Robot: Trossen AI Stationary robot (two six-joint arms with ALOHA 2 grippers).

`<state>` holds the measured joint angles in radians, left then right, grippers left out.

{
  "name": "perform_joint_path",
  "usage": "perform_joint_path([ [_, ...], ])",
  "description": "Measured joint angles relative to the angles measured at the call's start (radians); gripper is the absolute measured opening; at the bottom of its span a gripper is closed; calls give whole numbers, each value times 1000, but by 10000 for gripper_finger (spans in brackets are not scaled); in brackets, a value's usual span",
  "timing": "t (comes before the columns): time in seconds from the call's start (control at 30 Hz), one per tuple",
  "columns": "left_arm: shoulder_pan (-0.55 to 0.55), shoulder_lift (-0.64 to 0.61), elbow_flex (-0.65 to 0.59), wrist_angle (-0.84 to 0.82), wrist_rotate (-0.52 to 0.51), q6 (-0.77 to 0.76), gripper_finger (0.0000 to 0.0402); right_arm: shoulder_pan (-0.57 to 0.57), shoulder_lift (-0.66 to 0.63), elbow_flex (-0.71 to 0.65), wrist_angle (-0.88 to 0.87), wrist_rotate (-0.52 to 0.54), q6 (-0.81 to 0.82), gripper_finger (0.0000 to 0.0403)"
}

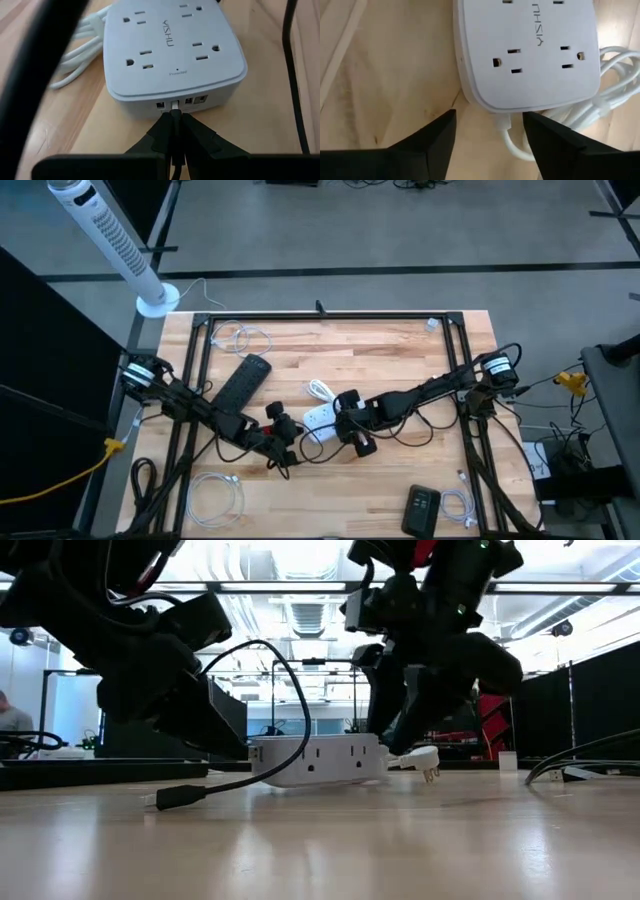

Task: Insert USB
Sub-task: Insert the left black charger cable into the white outlet extension

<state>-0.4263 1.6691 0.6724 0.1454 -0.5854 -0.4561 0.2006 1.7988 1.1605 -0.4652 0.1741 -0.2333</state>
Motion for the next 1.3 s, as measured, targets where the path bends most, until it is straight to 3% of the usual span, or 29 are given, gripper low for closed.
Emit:
perform_joint_path([
  [0.2,-1,0,0,-16,11,3,20,-23,1,-4,4,-3,11,238],
  [0.37,-1,0,0,-32,38,2,20,0,2,-5,26,-102,81,238],
  [0.57,-3,0,0,-33,54,-9,20,34,2,-6,-16,-55,65,235],
  [0.83,-3,0,0,-33,55,-17,20,-4,3,-6,-80,-42,54,246],
  [1.3,-1,0,0,-37,52,-24,20,-59,62,-6,36,-54,-73,223],
])
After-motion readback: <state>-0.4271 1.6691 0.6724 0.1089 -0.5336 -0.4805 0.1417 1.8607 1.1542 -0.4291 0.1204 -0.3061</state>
